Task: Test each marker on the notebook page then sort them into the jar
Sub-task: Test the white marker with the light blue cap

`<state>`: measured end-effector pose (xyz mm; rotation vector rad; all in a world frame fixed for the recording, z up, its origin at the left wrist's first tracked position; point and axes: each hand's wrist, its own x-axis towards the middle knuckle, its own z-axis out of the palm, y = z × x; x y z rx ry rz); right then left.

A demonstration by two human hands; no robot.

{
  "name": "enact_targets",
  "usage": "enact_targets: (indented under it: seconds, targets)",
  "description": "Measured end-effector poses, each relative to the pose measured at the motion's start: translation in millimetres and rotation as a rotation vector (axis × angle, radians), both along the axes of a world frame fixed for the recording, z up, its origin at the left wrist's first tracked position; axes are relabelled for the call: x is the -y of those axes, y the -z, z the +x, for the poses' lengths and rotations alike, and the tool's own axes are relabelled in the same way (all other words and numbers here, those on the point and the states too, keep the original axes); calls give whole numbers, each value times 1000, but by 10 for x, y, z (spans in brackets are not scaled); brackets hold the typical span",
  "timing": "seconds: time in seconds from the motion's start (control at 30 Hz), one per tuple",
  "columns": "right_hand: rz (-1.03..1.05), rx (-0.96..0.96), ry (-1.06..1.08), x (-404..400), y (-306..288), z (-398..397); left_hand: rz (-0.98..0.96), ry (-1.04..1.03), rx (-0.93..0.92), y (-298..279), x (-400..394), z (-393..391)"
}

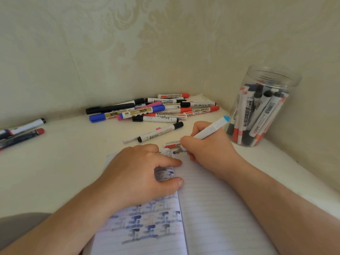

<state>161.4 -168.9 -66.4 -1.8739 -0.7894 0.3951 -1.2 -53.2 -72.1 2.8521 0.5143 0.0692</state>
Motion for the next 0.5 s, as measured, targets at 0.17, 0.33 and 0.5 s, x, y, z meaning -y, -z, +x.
enact_targets:
  seconds: [0.17, 0.33, 0.5]
  targets:
    - [-20, 29, -9, 7, -2, -11, 9, 5, -12, -23, 13, -1]
    - [-10, -16, -33, 11, -3, 11, 17, 7, -7, -23, 18, -4]
    - [116, -99, -19, 17, 2, 40, -13, 31, 19, -15, -3, -30]
